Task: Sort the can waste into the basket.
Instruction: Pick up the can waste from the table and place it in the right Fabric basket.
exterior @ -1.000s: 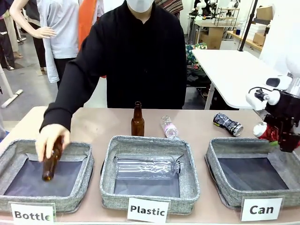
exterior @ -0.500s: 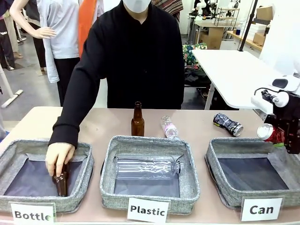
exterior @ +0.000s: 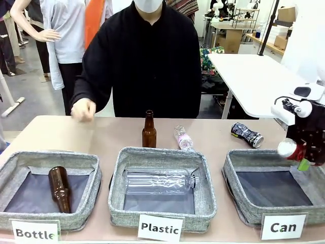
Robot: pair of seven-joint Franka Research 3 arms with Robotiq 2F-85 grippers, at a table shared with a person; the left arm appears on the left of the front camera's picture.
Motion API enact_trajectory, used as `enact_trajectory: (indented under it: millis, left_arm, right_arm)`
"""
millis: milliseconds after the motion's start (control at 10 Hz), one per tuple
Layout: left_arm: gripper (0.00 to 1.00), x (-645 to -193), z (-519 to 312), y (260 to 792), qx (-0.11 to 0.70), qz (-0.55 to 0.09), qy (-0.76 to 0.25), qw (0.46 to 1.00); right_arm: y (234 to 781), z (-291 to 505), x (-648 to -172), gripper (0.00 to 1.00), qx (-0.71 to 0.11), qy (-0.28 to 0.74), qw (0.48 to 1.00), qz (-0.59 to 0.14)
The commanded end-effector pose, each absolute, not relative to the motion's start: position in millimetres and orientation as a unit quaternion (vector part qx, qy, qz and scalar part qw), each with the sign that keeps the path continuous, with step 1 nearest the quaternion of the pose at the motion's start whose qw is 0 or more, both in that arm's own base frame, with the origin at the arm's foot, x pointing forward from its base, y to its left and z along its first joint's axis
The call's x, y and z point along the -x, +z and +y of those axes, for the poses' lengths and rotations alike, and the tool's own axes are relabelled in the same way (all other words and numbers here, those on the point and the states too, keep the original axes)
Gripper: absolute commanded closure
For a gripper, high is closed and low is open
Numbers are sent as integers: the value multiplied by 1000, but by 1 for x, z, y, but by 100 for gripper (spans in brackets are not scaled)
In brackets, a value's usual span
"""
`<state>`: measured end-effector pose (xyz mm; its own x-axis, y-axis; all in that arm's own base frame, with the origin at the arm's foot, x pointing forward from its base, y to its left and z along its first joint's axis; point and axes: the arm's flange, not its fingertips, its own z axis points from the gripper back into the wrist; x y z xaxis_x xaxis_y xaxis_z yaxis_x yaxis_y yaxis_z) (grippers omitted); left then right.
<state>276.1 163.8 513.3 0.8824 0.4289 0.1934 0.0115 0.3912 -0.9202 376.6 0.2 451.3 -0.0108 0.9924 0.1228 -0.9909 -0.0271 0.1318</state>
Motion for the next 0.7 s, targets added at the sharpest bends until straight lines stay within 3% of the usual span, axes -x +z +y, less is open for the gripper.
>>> enact_trajectory:
  millis: [0, 100, 400, 600]
  left_arm:
    - [0, -272, 143, 496, 509, -179, 107, 835]
    - [0, -273, 131, 483, 502, -160, 103, 844]
    - [0, -275, 115, 449, 464, -147, 111, 866]
    - [0, -285, 129, 477, 499, -144, 106, 848]
  right_arm:
    - [449, -2, -375, 9, -79, 710, 700, 6]
    - [449, -2, -375, 0, -80, 707, 703, 6]
    - [449, -2, -376, 0, -96, 692, 716, 0]
    - [459, -3, -379, 0, -177, 624, 760, -30]
